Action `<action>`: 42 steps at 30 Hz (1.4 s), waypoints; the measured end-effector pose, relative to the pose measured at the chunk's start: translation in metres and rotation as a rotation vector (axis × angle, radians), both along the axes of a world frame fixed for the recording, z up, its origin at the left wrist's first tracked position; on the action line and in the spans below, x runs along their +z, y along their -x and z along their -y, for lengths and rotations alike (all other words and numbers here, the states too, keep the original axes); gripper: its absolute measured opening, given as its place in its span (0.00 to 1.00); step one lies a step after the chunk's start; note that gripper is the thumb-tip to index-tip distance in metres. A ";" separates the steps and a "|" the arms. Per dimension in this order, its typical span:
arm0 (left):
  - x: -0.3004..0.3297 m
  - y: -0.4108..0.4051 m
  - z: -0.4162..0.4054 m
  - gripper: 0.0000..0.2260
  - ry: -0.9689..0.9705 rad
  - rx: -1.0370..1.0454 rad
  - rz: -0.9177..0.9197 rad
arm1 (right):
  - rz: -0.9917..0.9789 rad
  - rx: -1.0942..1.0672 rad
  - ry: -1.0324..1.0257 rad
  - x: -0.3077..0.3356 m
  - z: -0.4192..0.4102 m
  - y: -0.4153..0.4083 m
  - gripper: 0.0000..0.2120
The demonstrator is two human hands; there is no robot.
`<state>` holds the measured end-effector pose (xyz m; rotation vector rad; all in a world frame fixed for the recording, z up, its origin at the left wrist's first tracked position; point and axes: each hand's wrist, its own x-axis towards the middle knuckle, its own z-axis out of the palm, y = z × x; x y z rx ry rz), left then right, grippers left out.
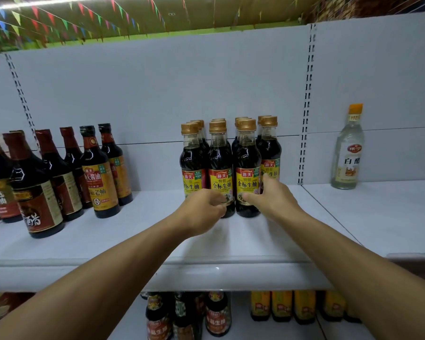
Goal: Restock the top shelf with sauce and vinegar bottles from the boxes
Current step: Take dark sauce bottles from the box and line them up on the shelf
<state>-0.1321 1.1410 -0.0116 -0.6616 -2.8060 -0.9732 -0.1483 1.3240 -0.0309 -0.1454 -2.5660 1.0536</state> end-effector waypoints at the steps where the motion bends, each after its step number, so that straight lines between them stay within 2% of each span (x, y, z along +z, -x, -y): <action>1: 0.000 -0.003 0.002 0.07 -0.004 -0.009 -0.004 | -0.004 -0.014 -0.019 0.002 0.004 -0.006 0.18; 4: -0.002 -0.014 0.012 0.04 -0.013 -0.014 -0.004 | -0.029 -0.019 -0.047 0.006 0.016 -0.023 0.16; 7: -0.006 -0.025 0.025 0.10 -0.011 -0.035 -0.016 | -0.048 -0.005 -0.072 0.008 0.034 -0.044 0.13; 15: -0.030 -0.056 0.069 0.18 -0.057 -0.098 -0.008 | -0.102 0.082 -0.093 0.007 0.095 -0.116 0.14; 25: -0.046 -0.107 0.122 0.17 -0.121 -0.152 -0.024 | -0.138 0.066 -0.093 -0.007 0.143 -0.182 0.25; 27: -0.052 -0.117 0.129 0.17 -0.145 -0.168 -0.010 | -0.153 0.064 -0.094 -0.014 0.149 -0.191 0.23; 32: -0.076 -0.135 0.144 0.14 -0.156 -0.202 0.069 | -0.137 0.100 -0.070 -0.040 0.164 -0.208 0.10; 42: -0.132 -0.153 0.135 0.10 -0.172 -0.171 0.160 | 0.014 0.207 -0.092 -0.096 0.155 -0.209 0.09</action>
